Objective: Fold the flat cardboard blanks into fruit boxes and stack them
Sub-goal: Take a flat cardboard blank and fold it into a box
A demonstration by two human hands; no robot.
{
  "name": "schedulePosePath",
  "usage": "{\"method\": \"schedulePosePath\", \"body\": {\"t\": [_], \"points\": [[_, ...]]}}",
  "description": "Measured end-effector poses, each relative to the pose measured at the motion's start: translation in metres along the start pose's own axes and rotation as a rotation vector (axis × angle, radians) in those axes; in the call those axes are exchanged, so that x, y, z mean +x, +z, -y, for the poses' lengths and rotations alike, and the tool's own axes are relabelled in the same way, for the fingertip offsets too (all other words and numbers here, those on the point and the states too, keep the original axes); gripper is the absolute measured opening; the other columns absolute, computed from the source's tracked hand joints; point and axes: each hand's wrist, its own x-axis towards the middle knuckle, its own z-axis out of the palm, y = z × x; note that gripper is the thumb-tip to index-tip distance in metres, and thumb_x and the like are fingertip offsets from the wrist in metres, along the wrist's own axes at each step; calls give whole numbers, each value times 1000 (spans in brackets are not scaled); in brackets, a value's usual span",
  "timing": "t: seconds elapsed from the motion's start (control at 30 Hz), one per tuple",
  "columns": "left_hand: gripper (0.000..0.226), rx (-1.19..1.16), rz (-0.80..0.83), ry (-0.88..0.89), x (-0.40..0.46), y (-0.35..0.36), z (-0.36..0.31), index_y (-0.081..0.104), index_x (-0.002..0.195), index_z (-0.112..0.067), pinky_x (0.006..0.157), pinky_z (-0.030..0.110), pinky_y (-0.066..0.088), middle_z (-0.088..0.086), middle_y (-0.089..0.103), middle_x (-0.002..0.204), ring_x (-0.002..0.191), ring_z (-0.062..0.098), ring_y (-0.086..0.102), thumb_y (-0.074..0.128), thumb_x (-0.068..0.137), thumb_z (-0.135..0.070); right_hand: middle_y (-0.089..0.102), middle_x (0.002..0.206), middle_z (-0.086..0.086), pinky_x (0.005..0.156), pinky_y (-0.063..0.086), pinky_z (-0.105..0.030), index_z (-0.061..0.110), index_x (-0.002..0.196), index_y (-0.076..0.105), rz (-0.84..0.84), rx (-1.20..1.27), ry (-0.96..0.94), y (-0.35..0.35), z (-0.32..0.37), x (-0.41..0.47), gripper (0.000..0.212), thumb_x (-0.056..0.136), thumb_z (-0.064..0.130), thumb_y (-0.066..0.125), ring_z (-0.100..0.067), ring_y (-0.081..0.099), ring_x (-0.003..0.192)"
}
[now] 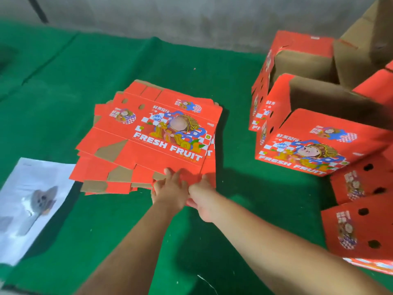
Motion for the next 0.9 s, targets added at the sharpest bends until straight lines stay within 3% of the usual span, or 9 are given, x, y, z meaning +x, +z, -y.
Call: {"method": "schedulePosePath", "body": {"t": [0.07, 0.17, 0.3, 0.47, 0.57, 0.63, 0.77, 0.83, 0.9], "points": [[66, 337, 18, 32, 6, 2, 7, 11, 158, -43, 120, 52, 19, -3, -1, 170, 150, 37, 15, 38, 99, -36, 67, 118, -3, 90, 61, -41, 33, 127, 51, 11, 47, 20, -2, -3, 14, 43, 93, 7, 53, -21, 68, 98], [83, 548, -28, 127, 2, 10, 18, -1, 160, -41, 124, 51, 11, 1, -6, 171, 150, 40, 10, 47, 94, -53, 68, 101, 2, 64, 53, -29, 30, 110, 66, 45, 276, 130, -2, -1, 23, 30, 81, 20, 71, -17, 60, 78], [99, 689, -66, 187, 1, 22, 31, -13, 159, -40, 124, 51, 9, -4, -16, 171, 148, 38, 13, 53, 90, -66, 68, 112, 6, 64, 41, -32, 30, 105, 70, 52, 435, 275, -1, 5, 31, 52, 56, 42, 83, -16, 61, 98], [91, 606, -187, 368, -5, 23, 32, 3, 162, -44, 115, 48, 26, -10, 32, 165, 135, 28, 39, 59, 90, -51, 72, 100, 7, 54, 42, -24, 30, 111, 64, -29, 442, 251, -9, 3, 34, 23, 91, 35, 74, -8, 63, 76], [90, 480, -323, 491, -15, 28, 28, 34, 158, -38, 97, 45, 43, -9, 56, 149, 118, 28, 56, 74, 78, -40, 66, 97, 6, 79, 42, -32, 26, 97, 62, -94, 405, 225, -24, -7, 30, 8, 99, 32, 67, -9, 54, 80], [95, 459, -345, 516, -24, 33, 31, 32, 159, -37, 100, 46, 40, -9, 45, 158, 123, 30, 53, 76, 75, -40, 66, 99, 2, 83, 43, -36, 24, 94, 59, -123, 398, 191, -46, -13, 26, 9, 102, 25, 63, -14, 59, 87], [118, 439, -280, 221, -33, 45, 48, -19, 157, -48, 120, 55, 17, -4, -17, 171, 144, 35, 18, 70, 79, -52, 70, 113, -4, 65, 50, -31, 21, 110, 59, -240, 449, 71, -105, -18, 14, 5, 105, 20, 58, -25, 69, 103], [120, 388, -307, 121, -37, 44, 52, -20, 157, -46, 121, 55, 12, 1, -12, 170, 148, 38, 18, 70, 78, -54, 72, 113, 0, 64, 49, -32, 28, 113, 62, -323, 439, -20, -133, -19, 2, 11, 107, 22, 55, -24, 71, 100], [113, 252, -395, 84, -37, 35, 53, 0, 161, -43, 120, 59, 13, 4, -1, 169, 148, 38, 15, 74, 76, -52, 74, 108, 5, 64, 49, -32, 35, 119, 64, -389, 449, -89, -158, -21, -11, 21, 107, 21, 55, -20, 72, 91]]}}
